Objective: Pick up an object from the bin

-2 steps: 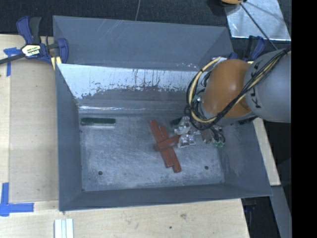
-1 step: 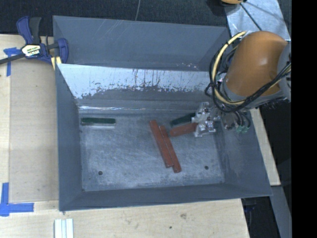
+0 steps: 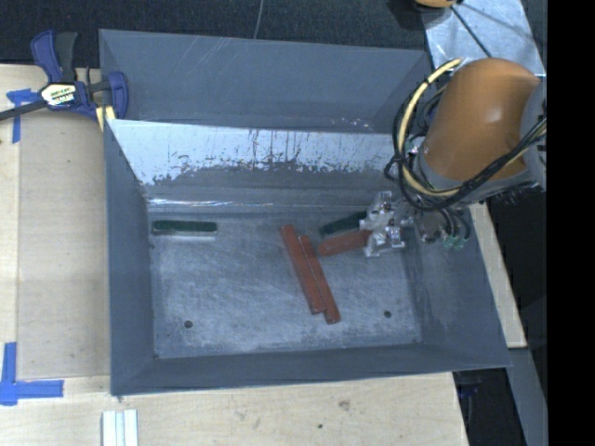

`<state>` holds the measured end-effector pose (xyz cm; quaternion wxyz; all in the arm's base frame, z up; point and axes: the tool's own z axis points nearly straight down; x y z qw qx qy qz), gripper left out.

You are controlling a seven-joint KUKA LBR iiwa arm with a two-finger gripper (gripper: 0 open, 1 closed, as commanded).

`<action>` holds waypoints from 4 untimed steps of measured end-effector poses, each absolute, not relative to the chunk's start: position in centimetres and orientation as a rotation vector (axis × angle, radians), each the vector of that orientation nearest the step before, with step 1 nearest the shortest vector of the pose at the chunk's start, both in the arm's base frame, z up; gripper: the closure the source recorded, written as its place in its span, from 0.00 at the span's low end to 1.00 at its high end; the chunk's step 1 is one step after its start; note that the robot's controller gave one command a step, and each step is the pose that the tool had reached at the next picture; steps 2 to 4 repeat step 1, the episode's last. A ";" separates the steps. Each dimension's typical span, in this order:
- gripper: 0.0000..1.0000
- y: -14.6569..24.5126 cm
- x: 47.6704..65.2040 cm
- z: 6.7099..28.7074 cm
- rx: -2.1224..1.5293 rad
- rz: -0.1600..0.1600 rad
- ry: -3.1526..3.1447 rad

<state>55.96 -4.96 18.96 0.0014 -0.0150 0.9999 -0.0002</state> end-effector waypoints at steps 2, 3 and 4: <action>1.00 -4.5 56.6 22.6 -0.053 0.000 3.142; 1.00 -4.5 56.6 22.6 -0.053 0.000 3.142; 1.00 -4.5 56.6 22.6 -0.053 0.000 3.142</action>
Offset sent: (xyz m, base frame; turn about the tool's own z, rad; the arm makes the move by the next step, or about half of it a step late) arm 0.0112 0.0050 0.0225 -0.0250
